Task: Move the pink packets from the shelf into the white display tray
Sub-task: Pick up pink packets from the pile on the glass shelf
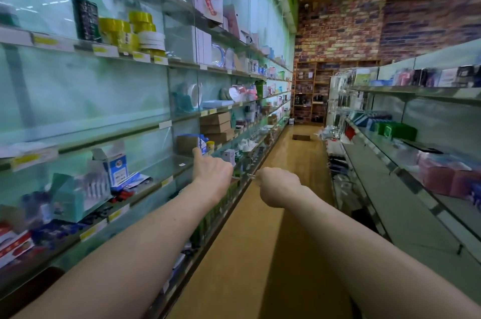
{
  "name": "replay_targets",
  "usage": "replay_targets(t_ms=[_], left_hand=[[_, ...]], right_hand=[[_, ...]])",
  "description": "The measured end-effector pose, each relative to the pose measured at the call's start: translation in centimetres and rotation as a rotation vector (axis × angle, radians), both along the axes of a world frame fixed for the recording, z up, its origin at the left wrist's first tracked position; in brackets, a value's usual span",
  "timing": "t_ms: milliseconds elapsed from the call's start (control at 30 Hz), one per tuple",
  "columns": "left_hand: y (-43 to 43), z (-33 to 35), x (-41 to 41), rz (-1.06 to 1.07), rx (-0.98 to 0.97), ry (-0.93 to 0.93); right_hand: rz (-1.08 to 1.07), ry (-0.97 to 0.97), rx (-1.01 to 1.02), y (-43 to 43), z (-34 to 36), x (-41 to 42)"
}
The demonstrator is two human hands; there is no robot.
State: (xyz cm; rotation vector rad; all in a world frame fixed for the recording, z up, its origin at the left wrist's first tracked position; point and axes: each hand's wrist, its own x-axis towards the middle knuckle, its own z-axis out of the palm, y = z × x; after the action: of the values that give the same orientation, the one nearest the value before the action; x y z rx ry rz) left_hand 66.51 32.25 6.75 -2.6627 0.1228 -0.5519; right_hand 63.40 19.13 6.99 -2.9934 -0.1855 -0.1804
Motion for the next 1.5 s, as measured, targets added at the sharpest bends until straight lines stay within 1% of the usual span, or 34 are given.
replay_targets(t_ms=[133, 333, 467, 533, 800, 967, 1233, 1500], left_hand=[[-0.7, 0.2, 6.3, -0.041, 0.002, -0.021], [-0.7, 2.0, 17.4, -0.074, -0.022, -0.042], [-1.9, 3.2, 24.5, -0.104, -0.018, -0.075], [-2.8, 3.4, 27.5, -0.109, -0.011, -0.064], [-7.7, 3.2, 38.4, -0.117, 0.041, -0.066], [-12.5, 2.5, 45.5, -0.095, -0.011, -0.046], [-19.9, 2.9, 57.1, -0.077, -0.049, -0.061], [-22.7, 2.4, 66.6, -0.043, -0.026, -0.040]], right_hand=[[-0.008, -0.004, 0.010, -0.3, 0.4, 6.2], [-0.028, -0.025, -0.026, -0.7, 2.1, 16.7], [-0.036, -0.039, -0.027, -2.2, 2.9, 23.0], [-0.041, -0.042, -0.033, -3.2, 3.3, 25.7], [-0.045, -0.035, -0.026, -8.6, 2.7, 37.1], [-0.013, -0.016, -0.049, -13.4, 1.9, 45.0], [0.044, -0.036, -0.105, -21.0, 3.3, 57.0], [0.086, -0.028, -0.081, -24.7, 2.6, 67.9]])
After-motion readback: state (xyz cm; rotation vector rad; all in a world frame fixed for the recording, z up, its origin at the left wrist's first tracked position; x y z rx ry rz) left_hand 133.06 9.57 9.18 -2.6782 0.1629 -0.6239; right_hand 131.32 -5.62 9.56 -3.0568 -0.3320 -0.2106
